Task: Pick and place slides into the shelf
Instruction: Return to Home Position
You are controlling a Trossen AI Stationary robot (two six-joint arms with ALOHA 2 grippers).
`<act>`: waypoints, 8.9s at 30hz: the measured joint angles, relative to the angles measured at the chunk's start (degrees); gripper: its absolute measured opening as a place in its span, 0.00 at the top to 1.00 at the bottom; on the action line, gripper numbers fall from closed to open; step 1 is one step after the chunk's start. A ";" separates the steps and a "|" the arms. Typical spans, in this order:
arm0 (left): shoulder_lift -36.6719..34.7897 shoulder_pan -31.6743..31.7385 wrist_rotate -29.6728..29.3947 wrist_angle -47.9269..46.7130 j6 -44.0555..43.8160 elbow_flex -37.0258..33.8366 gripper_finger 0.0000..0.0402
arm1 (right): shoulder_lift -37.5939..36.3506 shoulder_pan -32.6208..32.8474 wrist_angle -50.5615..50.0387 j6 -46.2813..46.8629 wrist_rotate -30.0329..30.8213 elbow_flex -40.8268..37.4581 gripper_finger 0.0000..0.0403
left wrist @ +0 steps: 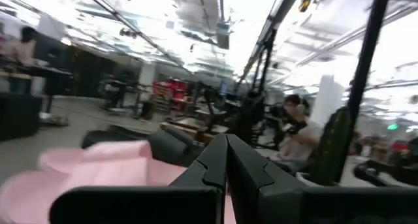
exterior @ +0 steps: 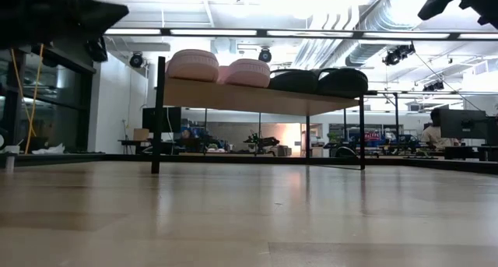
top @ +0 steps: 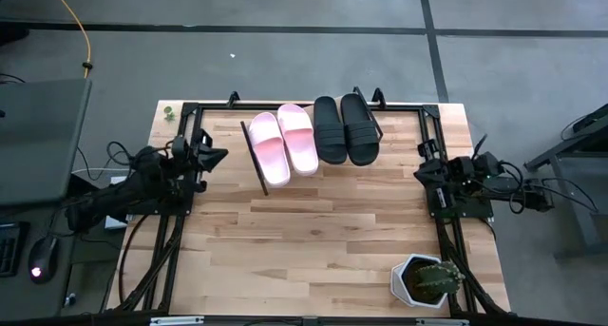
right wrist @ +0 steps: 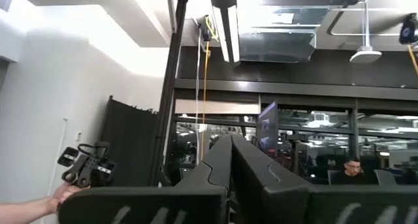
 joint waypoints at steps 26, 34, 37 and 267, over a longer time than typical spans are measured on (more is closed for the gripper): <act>0.02 -23.04 -21.32 -1.57 10.29 -2.71 1.00 | 0.04 3.22 -5.54 -3.88 4.42 -0.02 1.00; 0.02 -23.61 -24.15 -5.84 11.33 -2.71 1.00 | 0.07 3.20 -10.33 -5.90 4.84 -0.20 1.00; 0.02 -23.61 -24.42 -7.64 11.40 -2.71 1.00 | 0.07 3.20 -9.95 -5.92 7.01 -2.34 1.00; 13.38 -23.59 -22.42 -13.20 19.28 -2.67 1.00 | 0.20 3.19 -30.37 1.46 14.28 -3.08 1.00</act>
